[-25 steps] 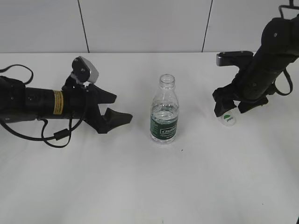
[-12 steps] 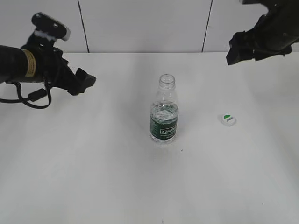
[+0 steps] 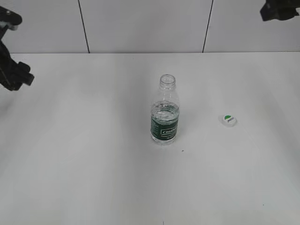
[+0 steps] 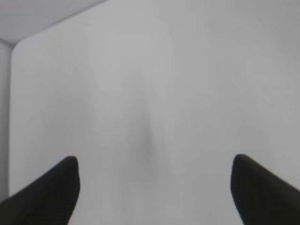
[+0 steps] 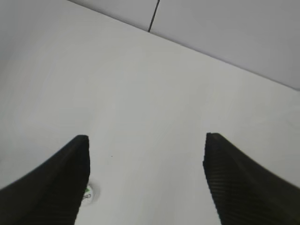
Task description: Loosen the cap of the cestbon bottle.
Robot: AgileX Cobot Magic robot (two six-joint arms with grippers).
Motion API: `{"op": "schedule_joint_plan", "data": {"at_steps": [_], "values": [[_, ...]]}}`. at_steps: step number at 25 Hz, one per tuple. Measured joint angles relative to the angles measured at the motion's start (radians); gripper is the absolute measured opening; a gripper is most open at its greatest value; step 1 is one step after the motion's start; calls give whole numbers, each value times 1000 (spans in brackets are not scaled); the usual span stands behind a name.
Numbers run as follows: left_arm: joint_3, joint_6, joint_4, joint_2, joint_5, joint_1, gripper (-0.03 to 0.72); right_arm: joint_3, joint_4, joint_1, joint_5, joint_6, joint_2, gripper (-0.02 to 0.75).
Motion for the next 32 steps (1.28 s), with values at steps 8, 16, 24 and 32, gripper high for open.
{"op": "schedule_joint_plan", "data": {"at_steps": [8, 16, 24, 32], "values": [[-110, 442, -480, -22, 400, 1, 590, -1, -162, 0, 237, 104, -105, 577], [-114, 556, -662, -216, 543, 1, 590, -1, -125, -38, 464, 144, -178, 577], [-114, 559, -683, -442, 614, 1, 590, 5, 31, -162, 545, 70, -252, 577], [-112, 559, -713, -601, 669, 1, 590, 123, 75, -165, 548, 38, -437, 577]]}}
